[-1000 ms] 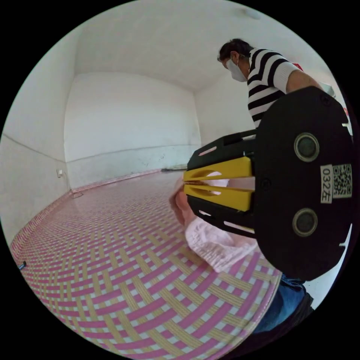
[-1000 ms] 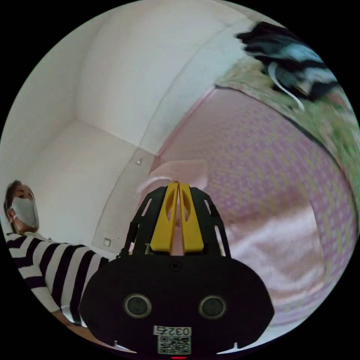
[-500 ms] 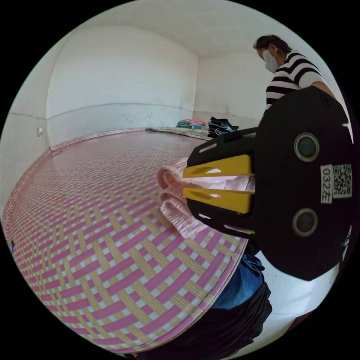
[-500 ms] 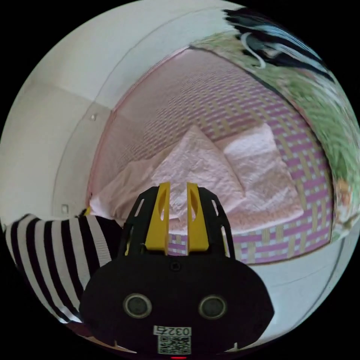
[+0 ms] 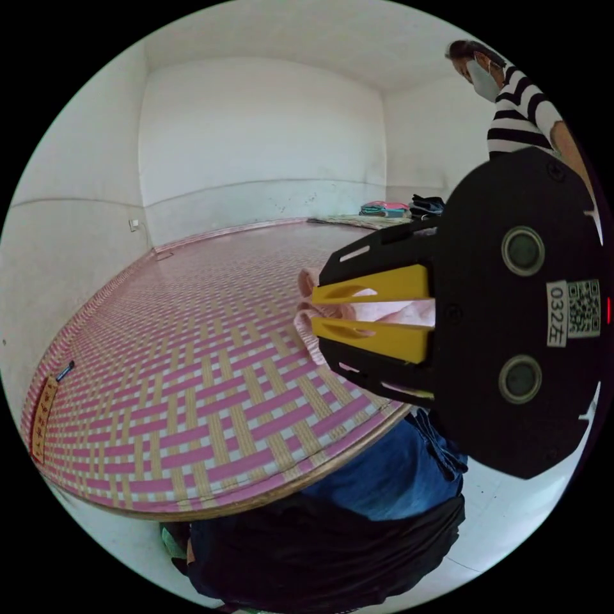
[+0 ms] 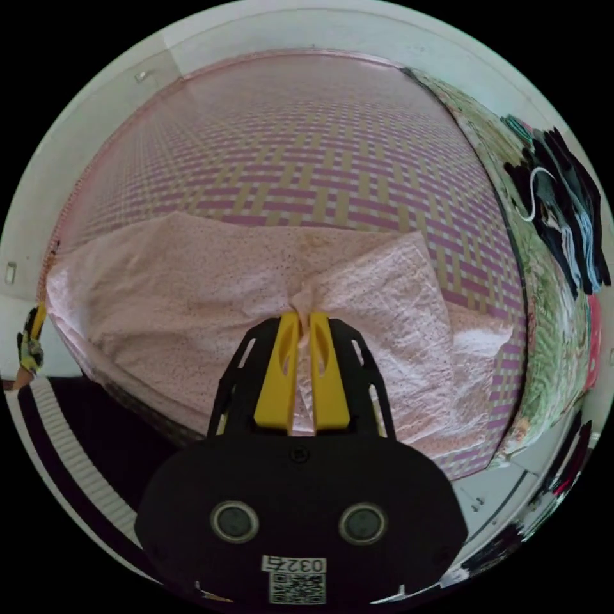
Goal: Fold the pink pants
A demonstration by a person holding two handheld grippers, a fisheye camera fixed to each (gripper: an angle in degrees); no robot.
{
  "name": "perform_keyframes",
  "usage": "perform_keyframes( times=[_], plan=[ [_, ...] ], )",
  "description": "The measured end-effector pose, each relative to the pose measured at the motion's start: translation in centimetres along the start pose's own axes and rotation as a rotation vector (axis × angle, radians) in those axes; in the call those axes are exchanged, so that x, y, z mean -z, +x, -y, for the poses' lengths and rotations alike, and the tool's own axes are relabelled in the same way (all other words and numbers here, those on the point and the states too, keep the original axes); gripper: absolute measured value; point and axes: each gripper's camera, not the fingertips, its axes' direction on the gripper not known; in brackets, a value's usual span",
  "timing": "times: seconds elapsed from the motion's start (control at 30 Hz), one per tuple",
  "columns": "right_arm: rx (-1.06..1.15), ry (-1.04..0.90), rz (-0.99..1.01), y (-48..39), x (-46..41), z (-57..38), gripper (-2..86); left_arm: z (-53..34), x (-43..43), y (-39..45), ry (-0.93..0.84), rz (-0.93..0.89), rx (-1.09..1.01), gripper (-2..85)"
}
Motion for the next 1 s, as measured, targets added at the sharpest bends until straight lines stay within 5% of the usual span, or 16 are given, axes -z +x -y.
perform_keyframes(
  times=[0.23,0.43,0.63,0.77,1.0],
  plan=[
    [-0.233,0.297,0.24,8.1,7.7,-4.1,-0.9,2.8,-2.8,0.4,-0.017,0.019,-0.048,3.0],
    [-0.537,0.566,0.282,17.7,15.2,-10.4,-1.0,7.3,-9.7,2.1,-0.233,0.033,-0.102,8.7],
    [-0.607,0.669,0.302,20.4,19.2,-12.9,-1.0,8.6,-19.3,4.2,-0.536,0.32,-0.214,7.8],
    [-0.603,0.663,0.324,19.9,20.0,-12.6,-1.0,6.1,-20.1,6.9,-0.518,0.399,-0.479,0.6],
    [-0.6,0.628,0.309,19.4,21.3,-12.4,-1.0,-0.8,-7.9,5.4,-0.312,-0.003,-0.774,-1.3]
  ],
)
